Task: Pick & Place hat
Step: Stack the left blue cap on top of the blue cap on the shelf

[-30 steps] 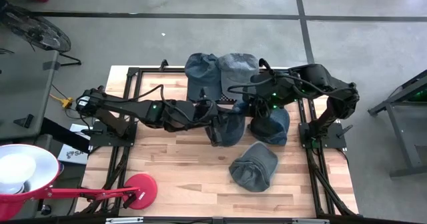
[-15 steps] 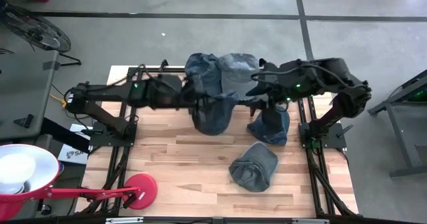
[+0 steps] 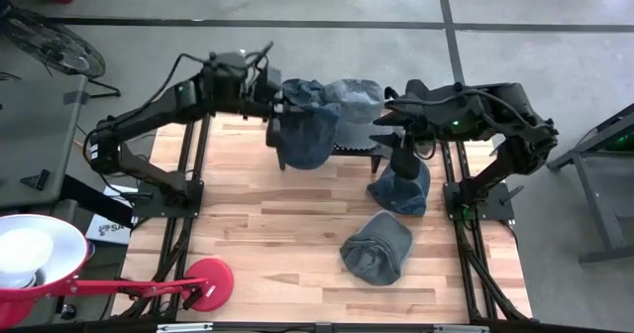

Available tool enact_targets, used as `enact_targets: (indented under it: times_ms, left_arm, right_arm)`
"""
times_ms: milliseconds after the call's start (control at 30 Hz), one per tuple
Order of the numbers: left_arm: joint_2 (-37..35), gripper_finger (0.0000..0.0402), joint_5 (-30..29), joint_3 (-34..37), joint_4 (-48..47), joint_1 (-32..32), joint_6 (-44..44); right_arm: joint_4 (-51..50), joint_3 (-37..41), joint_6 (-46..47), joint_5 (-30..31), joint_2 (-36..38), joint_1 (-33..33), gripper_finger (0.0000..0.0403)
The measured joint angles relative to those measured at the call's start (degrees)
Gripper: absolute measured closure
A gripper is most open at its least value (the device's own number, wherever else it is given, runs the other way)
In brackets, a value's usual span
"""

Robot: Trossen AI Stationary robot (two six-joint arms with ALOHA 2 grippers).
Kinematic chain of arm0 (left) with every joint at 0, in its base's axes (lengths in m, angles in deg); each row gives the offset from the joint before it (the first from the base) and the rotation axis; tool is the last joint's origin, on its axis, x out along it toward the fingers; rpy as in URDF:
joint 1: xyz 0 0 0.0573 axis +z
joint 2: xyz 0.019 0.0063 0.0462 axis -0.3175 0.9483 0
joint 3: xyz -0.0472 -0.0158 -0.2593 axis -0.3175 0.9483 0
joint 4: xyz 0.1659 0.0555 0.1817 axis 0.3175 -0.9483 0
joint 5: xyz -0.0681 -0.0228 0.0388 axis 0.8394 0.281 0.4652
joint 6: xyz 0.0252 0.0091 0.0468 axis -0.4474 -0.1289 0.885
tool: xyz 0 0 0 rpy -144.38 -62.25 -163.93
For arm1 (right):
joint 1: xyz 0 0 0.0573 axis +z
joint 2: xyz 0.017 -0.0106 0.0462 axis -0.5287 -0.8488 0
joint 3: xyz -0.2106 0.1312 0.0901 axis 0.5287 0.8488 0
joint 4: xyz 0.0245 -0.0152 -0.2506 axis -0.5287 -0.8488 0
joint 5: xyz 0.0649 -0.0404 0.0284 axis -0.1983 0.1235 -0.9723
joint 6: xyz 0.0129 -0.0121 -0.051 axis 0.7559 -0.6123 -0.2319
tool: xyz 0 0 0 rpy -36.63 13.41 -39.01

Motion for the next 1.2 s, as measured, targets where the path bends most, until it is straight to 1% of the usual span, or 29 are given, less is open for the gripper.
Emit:
enact_targets:
  times_ms: [233, 333, 433, 533, 667, 767, 1033, 1200]
  left_arm:
    - [0.6, 0.0401, 11.0, 0.0, -0.6, 10.1, 0.8]
    - [0.6, 0.0401, 14.2, 0.0, -0.5, 13.4, 0.8]
    - [0.8, 0.0401, 17.0, 0.0, -0.6, 16.3, 0.8]
    - [1.6, 0.0401, 21.7, 0.0, -0.5, 18.3, 0.4]
    - [2.8, 0.0401, 26.3, 0.0, -0.2, 19.9, 0.4]
    - [3.5, 0.0401, 27.6, 0.0, 0.1, 19.9, 0.4]
    - [5.5, 0.0402, 28.2, 0.0, 2.8, 19.8, -0.2]
    - [6.4, 0.0402, 28.6, 0.0, 4.7, 19.8, -2.5]
  right_arm:
    - [0.0, 0.0, 2.9, 4.0, 0.0, 0.0, 0.0249]
    - [0.0, 0.0, 3.9, 4.8, 0.0, 0.0, 0.0251]
    - [0.0, 0.0, 5.0, 5.4, 0.0, 0.0, 0.0251]
    - [0.0, 0.0, 5.9, 7.0, 0.0, 0.0, 0.0250]
    - [0.0, 0.0, 6.4, 8.5, 0.0, 0.0, 0.0250]
    - [0.0, 0.0, 7.6, 9.2, 0.0, 0.0, 0.0253]
    - [0.0, 0.0, 9.1, 10.3, 0.0, 0.0, 0.0252]
    - [0.0, 0.0, 9.5, 10.4, -0.1, 0.0, 0.0253]
